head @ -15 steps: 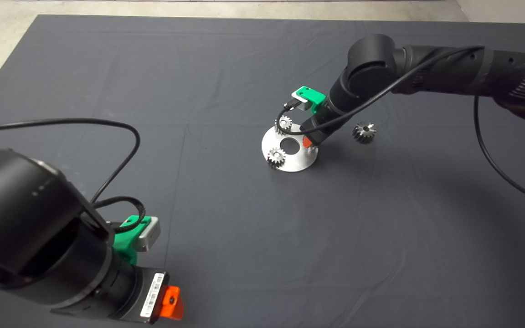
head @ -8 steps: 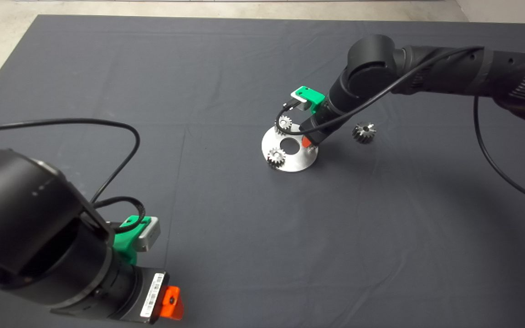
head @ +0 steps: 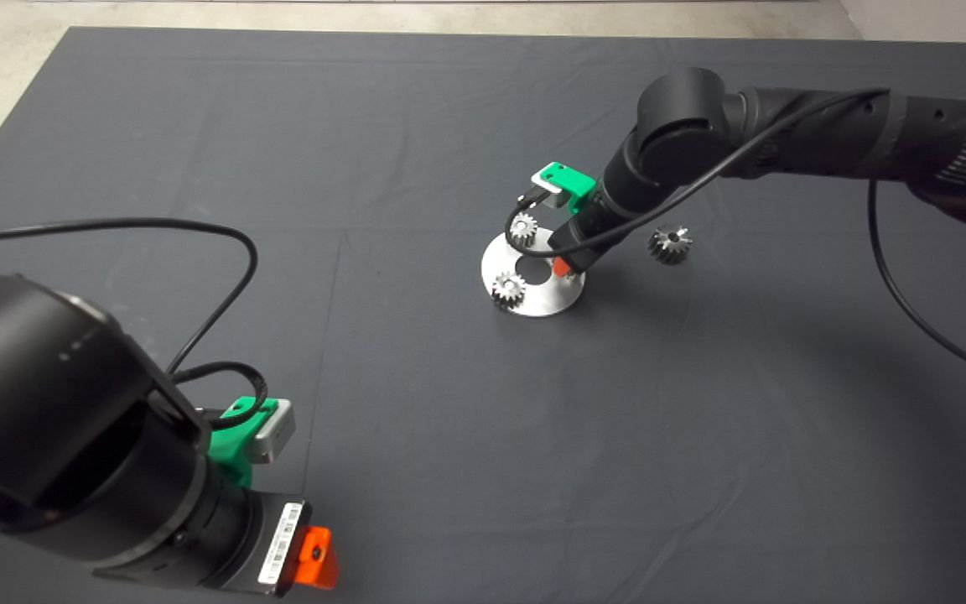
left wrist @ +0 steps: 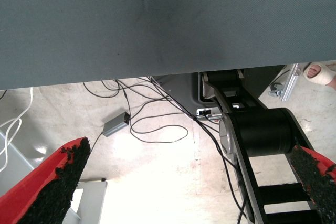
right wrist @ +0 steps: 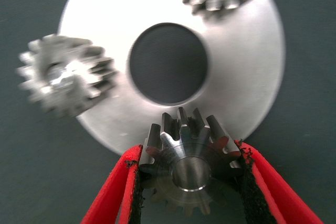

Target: Remove an incorrectly installed larger gear and replace it with the correct smaller gear

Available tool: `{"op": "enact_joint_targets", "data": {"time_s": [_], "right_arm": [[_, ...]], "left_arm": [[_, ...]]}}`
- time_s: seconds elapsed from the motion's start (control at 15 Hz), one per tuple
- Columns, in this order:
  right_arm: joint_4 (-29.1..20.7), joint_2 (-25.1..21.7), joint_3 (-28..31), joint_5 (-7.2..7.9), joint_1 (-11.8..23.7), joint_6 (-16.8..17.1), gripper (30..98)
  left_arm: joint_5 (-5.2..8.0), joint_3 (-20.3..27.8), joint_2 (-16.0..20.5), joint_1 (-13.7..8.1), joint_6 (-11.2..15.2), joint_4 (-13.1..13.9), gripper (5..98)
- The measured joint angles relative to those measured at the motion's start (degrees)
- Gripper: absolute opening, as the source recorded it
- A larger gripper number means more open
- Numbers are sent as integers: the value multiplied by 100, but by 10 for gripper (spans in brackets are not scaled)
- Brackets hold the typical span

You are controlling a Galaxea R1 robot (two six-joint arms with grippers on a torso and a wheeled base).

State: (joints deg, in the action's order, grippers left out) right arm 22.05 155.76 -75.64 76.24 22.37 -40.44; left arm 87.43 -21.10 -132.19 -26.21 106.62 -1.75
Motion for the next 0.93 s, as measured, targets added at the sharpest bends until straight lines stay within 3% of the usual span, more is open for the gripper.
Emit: {"op": "enact_joint_targets", "data": {"time_s": [0.2, 0.6, 0.8, 0.93], "right_arm": [[0, 43, 80, 5, 1, 0, 403], [100, 78, -14, 165, 1, 9, 404], [391, 124, -126, 438, 1, 9, 403], [410, 124, -140, 466, 1, 9, 403]], "left_arm": [[2, 0, 2, 0, 0, 2, 982], [2, 0, 0, 0, 0, 3, 982], [2, 0, 0, 0, -1, 2, 982], [2, 0, 0, 0, -1, 2, 982]]}}
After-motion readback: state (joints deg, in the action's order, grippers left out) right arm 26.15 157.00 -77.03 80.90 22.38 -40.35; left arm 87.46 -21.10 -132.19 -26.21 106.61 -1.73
